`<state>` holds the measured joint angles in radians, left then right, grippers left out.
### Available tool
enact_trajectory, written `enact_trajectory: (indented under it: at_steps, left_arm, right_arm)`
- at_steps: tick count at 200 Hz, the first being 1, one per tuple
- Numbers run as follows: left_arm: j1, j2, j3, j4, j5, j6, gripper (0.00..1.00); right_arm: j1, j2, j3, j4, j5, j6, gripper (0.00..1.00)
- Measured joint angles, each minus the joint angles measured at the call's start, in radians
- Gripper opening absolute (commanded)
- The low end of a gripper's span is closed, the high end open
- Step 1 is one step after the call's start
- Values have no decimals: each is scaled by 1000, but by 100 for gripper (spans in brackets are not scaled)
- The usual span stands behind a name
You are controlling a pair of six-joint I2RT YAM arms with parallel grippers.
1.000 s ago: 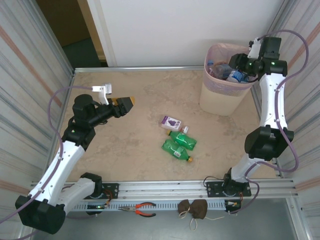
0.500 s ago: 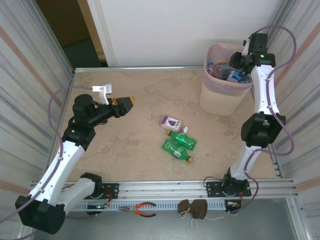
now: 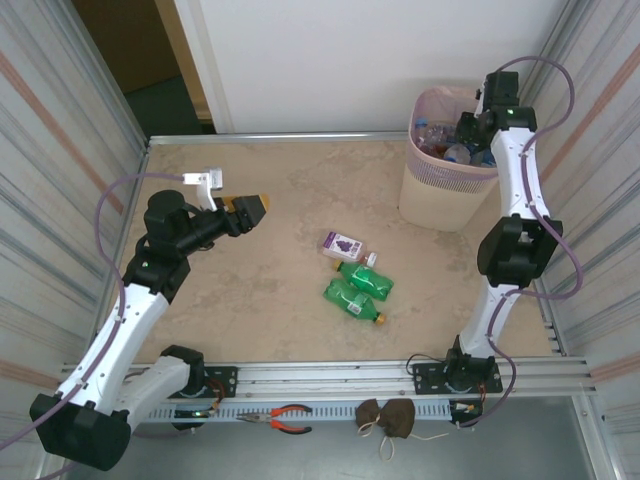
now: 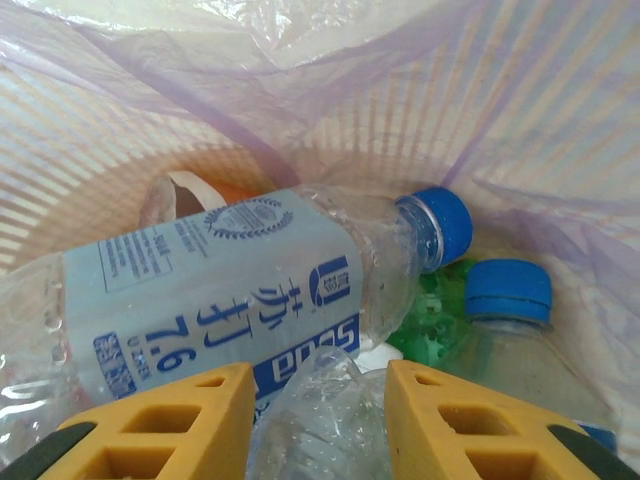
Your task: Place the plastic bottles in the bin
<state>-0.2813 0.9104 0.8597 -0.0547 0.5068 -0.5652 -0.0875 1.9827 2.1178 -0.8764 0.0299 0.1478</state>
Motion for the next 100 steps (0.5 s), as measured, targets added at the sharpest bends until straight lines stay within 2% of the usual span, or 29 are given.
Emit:
enact_trajectory:
  at_steps: [100]
  left_arm:
    - [0,-6,-19,0,-2,0,75]
  right_arm:
    - [93,-215,-13,-122,-5,-3,40]
